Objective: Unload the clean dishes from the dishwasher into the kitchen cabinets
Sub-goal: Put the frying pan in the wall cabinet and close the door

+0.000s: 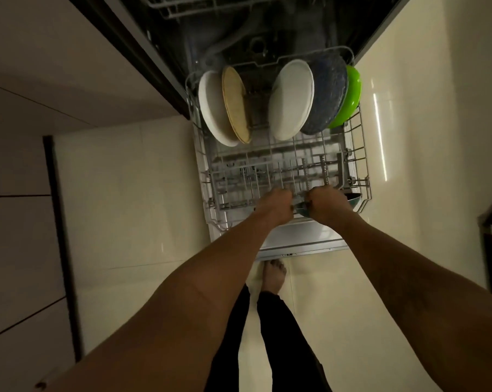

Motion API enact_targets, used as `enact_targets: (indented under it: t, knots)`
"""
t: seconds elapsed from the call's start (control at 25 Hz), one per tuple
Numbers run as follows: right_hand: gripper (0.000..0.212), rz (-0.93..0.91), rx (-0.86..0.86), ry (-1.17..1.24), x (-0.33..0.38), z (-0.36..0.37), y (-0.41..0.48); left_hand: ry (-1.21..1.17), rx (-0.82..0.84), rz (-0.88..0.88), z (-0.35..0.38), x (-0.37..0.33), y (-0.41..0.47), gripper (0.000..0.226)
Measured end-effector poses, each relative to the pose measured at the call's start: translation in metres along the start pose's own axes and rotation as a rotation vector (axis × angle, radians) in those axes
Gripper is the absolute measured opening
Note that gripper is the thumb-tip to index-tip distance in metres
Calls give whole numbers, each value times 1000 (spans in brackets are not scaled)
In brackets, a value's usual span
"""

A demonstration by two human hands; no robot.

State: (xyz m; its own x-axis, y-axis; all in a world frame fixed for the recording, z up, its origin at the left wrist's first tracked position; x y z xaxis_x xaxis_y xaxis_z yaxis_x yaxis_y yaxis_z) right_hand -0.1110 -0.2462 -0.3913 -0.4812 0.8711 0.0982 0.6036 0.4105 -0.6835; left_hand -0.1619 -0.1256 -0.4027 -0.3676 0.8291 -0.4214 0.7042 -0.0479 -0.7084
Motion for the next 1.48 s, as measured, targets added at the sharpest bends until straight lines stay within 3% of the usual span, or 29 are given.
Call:
enact_targets:
  t: [0.24, 0.52, 0.68, 0.96, 1.24, 1.48]
  knots:
    - [21, 12, 76, -109, -3, 39, 16, -45, 37, 2, 42, 13, 22, 13]
    - [16, -63, 49, -87, -1, -1, -4, -29, -64, -21, 9, 15, -10, 16]
    - [9, -109, 40, 104, 6, -48, -33, 26, -166, 5, -32, -1, -48, 17]
    - [22, -231, -143, 318, 25, -174, -106, 299, -457, 97, -118, -22, -152, 52]
    - [21, -359, -262, 344, 53, -298, -182, 565, -745, 244, -219, -61, -272, 32]
    - [15, -381, -222, 426, 76, -361, -223, 663, -936, 378, -259, -73, -349, 19]
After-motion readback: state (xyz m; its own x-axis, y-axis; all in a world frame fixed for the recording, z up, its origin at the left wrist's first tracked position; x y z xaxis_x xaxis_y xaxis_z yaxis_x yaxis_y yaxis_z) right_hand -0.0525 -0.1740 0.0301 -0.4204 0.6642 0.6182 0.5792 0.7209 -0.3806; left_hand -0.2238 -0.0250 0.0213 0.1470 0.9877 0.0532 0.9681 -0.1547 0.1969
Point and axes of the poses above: each hand's wrist, its own y-axis towards the middle knuckle, its own z-axis out of the palm, x = y × z, the point moved 5 cm from there along y, towards the middle knuckle, and after that the axes turned 3 degrees about -y, right-handed, at the moved point
